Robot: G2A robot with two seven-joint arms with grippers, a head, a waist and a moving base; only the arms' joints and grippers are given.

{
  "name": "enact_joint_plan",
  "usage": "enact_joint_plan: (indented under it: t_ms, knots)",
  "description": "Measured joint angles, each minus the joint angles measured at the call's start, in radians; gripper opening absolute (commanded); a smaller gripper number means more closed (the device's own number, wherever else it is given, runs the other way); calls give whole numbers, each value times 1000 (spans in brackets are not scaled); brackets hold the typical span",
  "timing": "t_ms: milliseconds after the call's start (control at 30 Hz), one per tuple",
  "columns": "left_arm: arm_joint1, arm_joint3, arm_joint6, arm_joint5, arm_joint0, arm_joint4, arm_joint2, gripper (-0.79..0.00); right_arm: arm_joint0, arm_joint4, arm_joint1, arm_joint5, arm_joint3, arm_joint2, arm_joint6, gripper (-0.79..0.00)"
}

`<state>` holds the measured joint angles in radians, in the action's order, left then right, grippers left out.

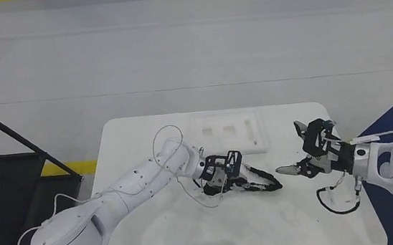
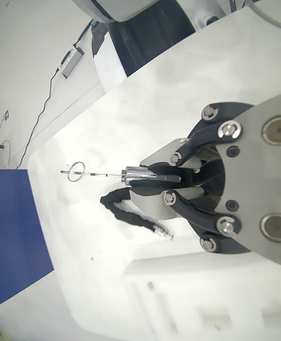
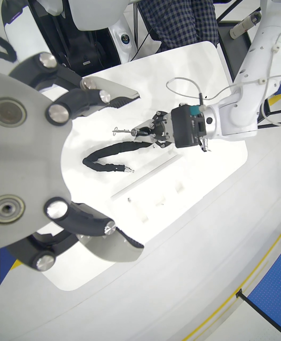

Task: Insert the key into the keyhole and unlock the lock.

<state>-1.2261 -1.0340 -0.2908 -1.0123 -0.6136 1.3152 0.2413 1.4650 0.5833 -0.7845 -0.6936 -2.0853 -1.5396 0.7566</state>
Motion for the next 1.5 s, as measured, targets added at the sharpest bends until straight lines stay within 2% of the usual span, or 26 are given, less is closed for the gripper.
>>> enact_joint_plan:
  t_ms: [33,67,100,367,467,567,767,1000,1100,1267,1500]
  knots:
    - [-6,3,15,0,2,-15,-20,-653,4,0,0,-1,2,-4,-3,0]
    - [-11,9,31,0,5,-29,-39,-434,7,0,1,-2,4,-7,-6,0]
    - [-20,19,56,0,9,-50,-62,0,12,1,1,-4,6,-10,-10,0]
    - [-74,67,178,0,10,-164,-71,0,8,26,0,-37,44,11,-40,0]
    - [-76,87,163,0,38,-198,-71,0,-15,47,-1,-75,74,30,-67,0]
    - [-66,103,127,0,70,-215,-71,0,-46,73,-4,-106,114,53,-99,0]
    - [-7,132,-23,0,162,-192,-71,0,-141,114,-12,-178,209,116,-154,0]
    - [93,155,-249,0,274,-162,-70,0,-341,98,-34,-317,397,256,-209,0]
    - [134,157,-318,0,316,-169,-71,0,-427,58,-40,-320,454,329,-212,0]
    - [188,127,-331,0,366,-218,-71,0,-553,-48,-32,-319,512,416,-154,0]
    - [247,63,-246,0,447,-373,-71,0,-709,-278,-3,-319,549,494,39,0]
